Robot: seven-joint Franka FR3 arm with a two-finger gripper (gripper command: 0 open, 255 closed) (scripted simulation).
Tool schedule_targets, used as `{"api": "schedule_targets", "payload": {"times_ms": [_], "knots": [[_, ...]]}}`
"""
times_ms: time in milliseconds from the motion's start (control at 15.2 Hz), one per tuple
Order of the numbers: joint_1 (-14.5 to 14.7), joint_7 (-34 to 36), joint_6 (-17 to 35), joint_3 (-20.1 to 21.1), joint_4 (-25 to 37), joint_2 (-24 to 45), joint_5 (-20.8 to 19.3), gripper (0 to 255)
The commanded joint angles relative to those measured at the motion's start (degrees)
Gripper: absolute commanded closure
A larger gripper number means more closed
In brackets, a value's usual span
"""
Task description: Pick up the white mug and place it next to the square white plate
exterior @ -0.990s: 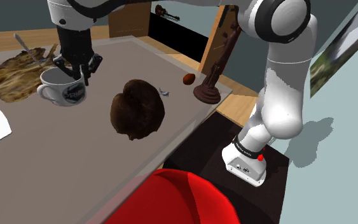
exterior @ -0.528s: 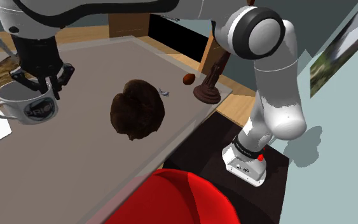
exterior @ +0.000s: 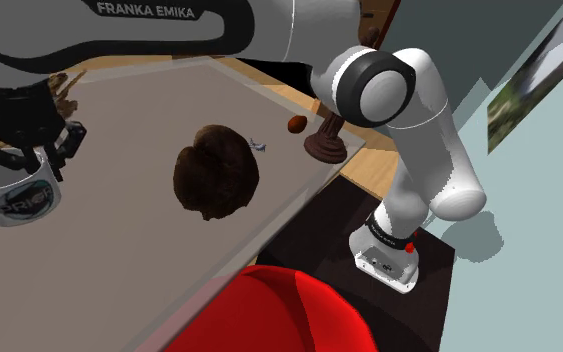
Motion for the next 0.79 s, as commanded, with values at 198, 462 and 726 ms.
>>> {"api": "schedule_targets", "payload": {"times_ms": [198, 462, 726], "knots": [[-0.60, 0.15, 4.31, 0.00, -4.87, -0.53, -0.02, 255], [-0.90, 0.21, 7.28, -0.05, -7.74, -0.37, -0.10, 255], [-1.12, 0.26, 10.26, -0.16, -10.22, 0.16, -0.25, 255]]}}
